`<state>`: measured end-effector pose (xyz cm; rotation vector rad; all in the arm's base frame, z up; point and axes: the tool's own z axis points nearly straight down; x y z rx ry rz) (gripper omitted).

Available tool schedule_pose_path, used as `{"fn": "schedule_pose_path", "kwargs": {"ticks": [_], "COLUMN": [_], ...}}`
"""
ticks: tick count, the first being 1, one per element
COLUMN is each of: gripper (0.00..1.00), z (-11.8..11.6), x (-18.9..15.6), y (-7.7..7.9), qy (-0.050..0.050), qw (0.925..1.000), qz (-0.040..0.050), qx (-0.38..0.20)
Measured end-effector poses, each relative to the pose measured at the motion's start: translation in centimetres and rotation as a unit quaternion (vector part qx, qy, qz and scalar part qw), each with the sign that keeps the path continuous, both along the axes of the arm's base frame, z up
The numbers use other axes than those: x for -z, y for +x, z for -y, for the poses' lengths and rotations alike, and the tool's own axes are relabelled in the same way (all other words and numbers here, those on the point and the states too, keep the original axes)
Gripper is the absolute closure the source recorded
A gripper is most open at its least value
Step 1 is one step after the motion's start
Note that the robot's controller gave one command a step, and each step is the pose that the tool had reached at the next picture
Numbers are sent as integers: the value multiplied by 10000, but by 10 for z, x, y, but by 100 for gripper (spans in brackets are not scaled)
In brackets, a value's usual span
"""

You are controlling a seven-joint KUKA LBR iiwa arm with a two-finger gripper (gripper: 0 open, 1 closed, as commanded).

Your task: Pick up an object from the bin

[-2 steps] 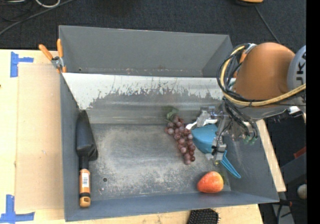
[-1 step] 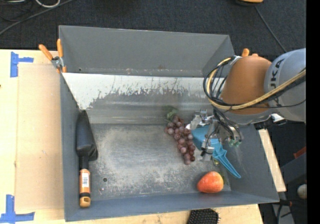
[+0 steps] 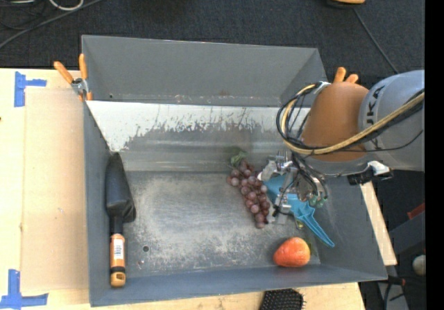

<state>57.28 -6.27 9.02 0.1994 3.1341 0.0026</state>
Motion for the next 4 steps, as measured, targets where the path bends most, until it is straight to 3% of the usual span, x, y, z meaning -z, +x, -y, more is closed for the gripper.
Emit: {"fn": "schedule_pose_path", "kwargs": {"ticks": [1, 2, 3, 4], "gripper": [0, 0, 100, 100], "z": [-37, -27, -40, -40], "x": [-9, 22, 21, 21], "y": [-6, -5, -8, -8], "qy": [9, -6, 4, 3], "qw": [9991, 9942, 9966, 9966], "qz": [-32, -24, -22, -21], "qx": [428, 1075, 823, 820]}}
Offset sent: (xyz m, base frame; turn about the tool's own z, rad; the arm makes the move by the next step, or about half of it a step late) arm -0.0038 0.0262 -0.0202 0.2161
